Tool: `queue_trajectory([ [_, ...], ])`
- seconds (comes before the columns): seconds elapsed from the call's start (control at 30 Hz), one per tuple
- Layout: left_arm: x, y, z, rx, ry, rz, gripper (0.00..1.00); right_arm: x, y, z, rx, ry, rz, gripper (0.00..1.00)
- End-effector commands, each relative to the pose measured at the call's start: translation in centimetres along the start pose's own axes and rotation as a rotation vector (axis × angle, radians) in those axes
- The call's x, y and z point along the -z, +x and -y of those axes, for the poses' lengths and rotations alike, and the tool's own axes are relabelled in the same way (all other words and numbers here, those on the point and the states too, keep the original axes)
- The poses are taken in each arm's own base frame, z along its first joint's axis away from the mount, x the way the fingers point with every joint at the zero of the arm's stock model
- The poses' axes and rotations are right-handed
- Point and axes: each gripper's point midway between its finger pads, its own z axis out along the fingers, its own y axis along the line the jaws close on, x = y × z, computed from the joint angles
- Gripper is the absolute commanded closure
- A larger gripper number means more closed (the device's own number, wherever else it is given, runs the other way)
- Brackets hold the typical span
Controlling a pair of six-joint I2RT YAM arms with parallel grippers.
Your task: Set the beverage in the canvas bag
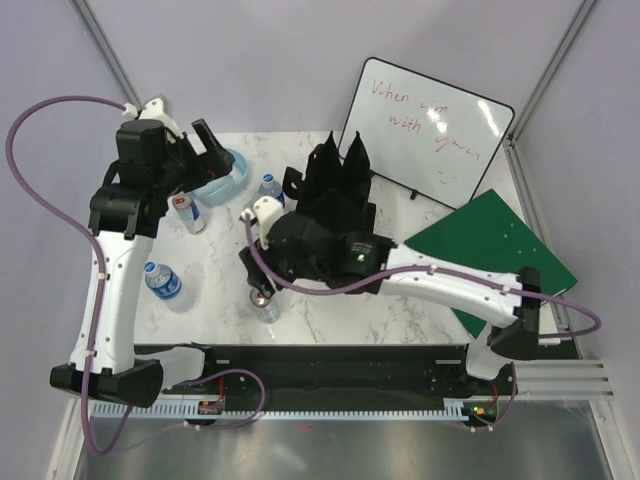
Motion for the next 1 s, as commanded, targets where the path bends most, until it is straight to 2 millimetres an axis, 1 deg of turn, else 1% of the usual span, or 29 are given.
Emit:
queue_trajectory([
  [0.0,-0.1,2.7,0.3,0.008,0.102,-0.119,0.0,-3.7,2.2,-0.9,-0.007,0.02,-0.051,0.29],
  [0.03,-0.4,3.2,0.1,0.018,0.099,-0.137,0.0,-4.2,2.7,-1.0,-0.005,0.021,-0.063,0.29],
  [0.07,-0.5,3.2,-0.3,0.031,0.09,-0.134,0.0,-4.7,3.3,-1.0,-0.001,0.024,-0.078,0.29],
  [0.1,-0.7,3.3,-0.6,0.036,0.077,-0.134,0.0,-5.6,4.4,-1.0,0.007,0.034,-0.106,0.28],
  [0.13,-0.9,3.7,-1.0,0.041,0.065,-0.14,0.0,-6.0,5.0,-1.0,0.01,0.036,-0.119,0.29],
  [0.2,-1.1,3.6,-1.6,0.049,0.046,-0.126,0.0,-7.0,6.5,-1.2,0.019,0.04,-0.157,0.28],
  [0.27,-1.4,4.0,-2.0,0.051,0.033,-0.128,0.0,-7.4,7.5,-1.2,0.032,0.057,-0.175,0.28],
  [0.4,-1.9,4.2,-2.2,0.055,0.029,-0.126,0.0,-8.7,9.3,-0.4,0.063,0.097,-0.213,0.26],
  [0.57,-2.4,4.7,-2.3,0.06,0.032,-0.133,0.0,-9.7,10.3,0.2,0.086,0.123,-0.233,0.25],
  [0.73,-2.7,4.9,-2.5,0.059,0.029,-0.137,0.0,-10.6,11.9,1.4,0.113,0.174,-0.266,0.25],
  [0.87,-3.0,5.2,-2.6,0.06,0.025,-0.141,0.0,-11.0,12.3,1.9,0.128,0.2,-0.27,0.24],
  [0.97,-3.2,5.2,-2.6,0.06,0.03,-0.142,0.0,-10.9,11.9,1.9,0.127,0.202,-0.262,0.24],
])
